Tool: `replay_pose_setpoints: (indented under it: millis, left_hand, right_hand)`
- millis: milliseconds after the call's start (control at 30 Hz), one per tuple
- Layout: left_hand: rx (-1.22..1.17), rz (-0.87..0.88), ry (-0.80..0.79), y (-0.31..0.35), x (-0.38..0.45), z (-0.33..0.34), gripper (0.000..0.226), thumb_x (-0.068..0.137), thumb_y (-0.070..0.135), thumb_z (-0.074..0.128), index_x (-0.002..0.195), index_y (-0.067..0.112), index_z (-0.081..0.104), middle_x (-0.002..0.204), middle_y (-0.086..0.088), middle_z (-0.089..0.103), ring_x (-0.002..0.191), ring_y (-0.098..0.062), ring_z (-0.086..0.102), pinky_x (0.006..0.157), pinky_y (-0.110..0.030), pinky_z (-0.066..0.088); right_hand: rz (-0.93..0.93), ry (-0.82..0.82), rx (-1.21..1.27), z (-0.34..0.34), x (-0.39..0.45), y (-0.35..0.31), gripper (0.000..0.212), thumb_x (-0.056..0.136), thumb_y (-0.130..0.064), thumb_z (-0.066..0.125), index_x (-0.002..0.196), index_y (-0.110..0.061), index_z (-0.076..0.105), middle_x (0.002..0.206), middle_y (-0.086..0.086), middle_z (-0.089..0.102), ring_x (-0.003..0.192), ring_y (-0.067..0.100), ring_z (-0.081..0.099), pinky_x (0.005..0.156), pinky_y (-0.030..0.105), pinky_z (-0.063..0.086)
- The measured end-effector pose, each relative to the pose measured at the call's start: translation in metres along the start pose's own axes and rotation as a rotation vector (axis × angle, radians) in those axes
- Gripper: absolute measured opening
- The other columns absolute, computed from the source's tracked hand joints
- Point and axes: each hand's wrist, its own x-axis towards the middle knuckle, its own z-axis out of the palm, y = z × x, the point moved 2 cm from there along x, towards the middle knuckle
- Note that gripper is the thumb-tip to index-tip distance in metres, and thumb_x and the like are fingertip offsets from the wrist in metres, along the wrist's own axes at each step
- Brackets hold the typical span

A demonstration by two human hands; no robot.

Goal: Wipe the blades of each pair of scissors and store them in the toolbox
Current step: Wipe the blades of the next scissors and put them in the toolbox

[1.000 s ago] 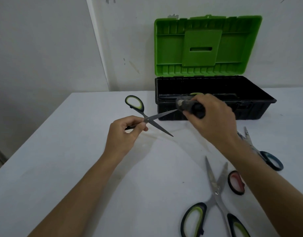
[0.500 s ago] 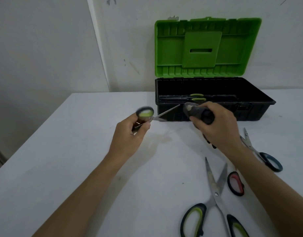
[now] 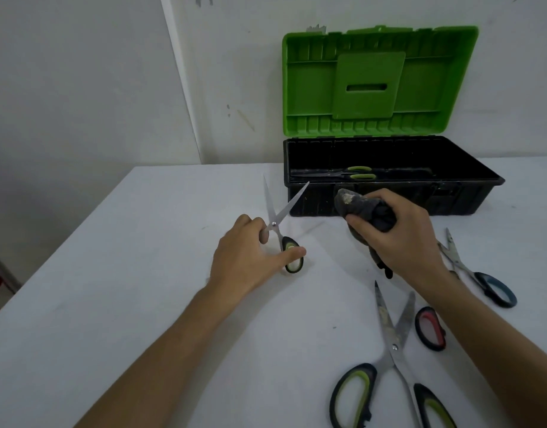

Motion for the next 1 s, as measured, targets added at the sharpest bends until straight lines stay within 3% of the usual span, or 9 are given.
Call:
replay_pose_setpoints:
  millis: [100, 200, 367, 467, 533, 800, 900, 1000]
  left_hand:
    - [-0.060, -0.027, -0.007, 0.0030, 0.0010, -0.0011, 0.061, 0.067, 0.061, 0.077, 0.064, 0.019, 0.034, 0.067, 0.009, 0.036, 0.056, -0.012, 0.034, 0.054, -0.025, 0.028]
    - [-0.229, -0.047, -0.036, 0.0078, 0.0007, -0.0039, 0.054, 0.068, 0.052, 0.082, 0.066, 0.017, 0.040, 0.063, 0.007, 0.034, 0.056, -0.013, 0.030, 0.055, -0.025, 0.028]
    - [-0.327, -0.054, -0.094, 0.0054, -0.0023, -0.0005, 0.031, 0.073, 0.033, 0.080, 0.088, 0.020, 0.056, 0.078, 0.004, 0.056, 0.067, -0.013, 0.052, 0.059, -0.024, 0.043]
    - [-0.350, -0.056, -0.093, 0.0034, -0.0044, 0.0009, 0.048, 0.075, 0.031, 0.079, 0.111, 0.024, 0.048, 0.089, 0.007, 0.066, 0.081, -0.008, 0.063, 0.068, -0.020, 0.048]
    - [-0.349, -0.042, -0.061, 0.0033, -0.0037, 0.0004, 0.054, 0.077, 0.029, 0.078, 0.115, 0.025, 0.039, 0.088, 0.008, 0.065, 0.080, -0.007, 0.063, 0.069, -0.021, 0.048]
    - [-0.344, 0.066, 0.007, 0.0066, -0.0042, -0.0026, 0.048, 0.087, 0.021, 0.068, 0.113, 0.029, 0.029, 0.097, 0.000, 0.062, 0.075, -0.026, 0.066, 0.072, -0.037, 0.054]
    - [-0.384, 0.090, -0.092, 0.0076, -0.0049, -0.0016, 0.046, 0.091, 0.021, 0.065, 0.112, 0.033, 0.026, 0.096, 0.010, 0.055, 0.069, -0.029, 0.071, 0.074, -0.042, 0.059]
    - [-0.484, 0.103, -0.204, 0.0079, -0.0028, 0.0017, 0.046, 0.092, 0.017, 0.063, 0.103, 0.039, 0.025, 0.098, 0.003, 0.056, 0.061, -0.028, 0.070, 0.070, -0.049, 0.061]
  right_hand:
    - [0.012, -0.006, 0.008, 0.0015, -0.0009, -0.0010, 0.021, 0.085, -0.031, 0.075, 0.101, -0.022, 0.066, 0.089, -0.010, 0.068, 0.082, 0.005, 0.063, 0.069, 0.016, 0.049]
    - [0.011, -0.018, 0.020, 0.0034, -0.0013, -0.0039, 0.020, 0.085, -0.031, 0.076, 0.101, -0.023, 0.066, 0.088, -0.011, 0.068, 0.083, 0.004, 0.064, 0.070, 0.024, 0.053]
    - [0.013, -0.029, 0.026, 0.0044, -0.0017, -0.0053, 0.020, 0.085, -0.033, 0.075, 0.101, -0.023, 0.066, 0.088, -0.011, 0.069, 0.082, 0.005, 0.064, 0.071, 0.033, 0.055]
    - [0.014, -0.023, 0.035, 0.0028, -0.0010, -0.0052, 0.020, 0.085, -0.032, 0.075, 0.100, -0.023, 0.066, 0.087, -0.012, 0.068, 0.081, 0.005, 0.064, 0.070, 0.033, 0.055]
    - [0.011, -0.023, 0.036, 0.0021, -0.0011, -0.0054, 0.019, 0.085, -0.032, 0.075, 0.100, -0.023, 0.066, 0.087, -0.013, 0.068, 0.081, 0.005, 0.064, 0.070, 0.032, 0.055]
    - [0.014, -0.029, 0.059, 0.0013, -0.0007, -0.0075, 0.019, 0.085, -0.031, 0.075, 0.099, -0.024, 0.066, 0.086, -0.013, 0.068, 0.080, 0.005, 0.064, 0.070, 0.031, 0.054]
    - [0.012, -0.035, 0.067, 0.0013, -0.0005, -0.0084, 0.018, 0.084, -0.031, 0.075, 0.098, -0.023, 0.066, 0.085, -0.012, 0.068, 0.080, 0.006, 0.064, 0.069, 0.033, 0.054]
    - [0.014, -0.030, 0.061, 0.0005, 0.0016, -0.0090, 0.018, 0.084, -0.031, 0.075, 0.097, -0.023, 0.066, 0.085, -0.013, 0.068, 0.079, 0.006, 0.064, 0.069, 0.032, 0.053]
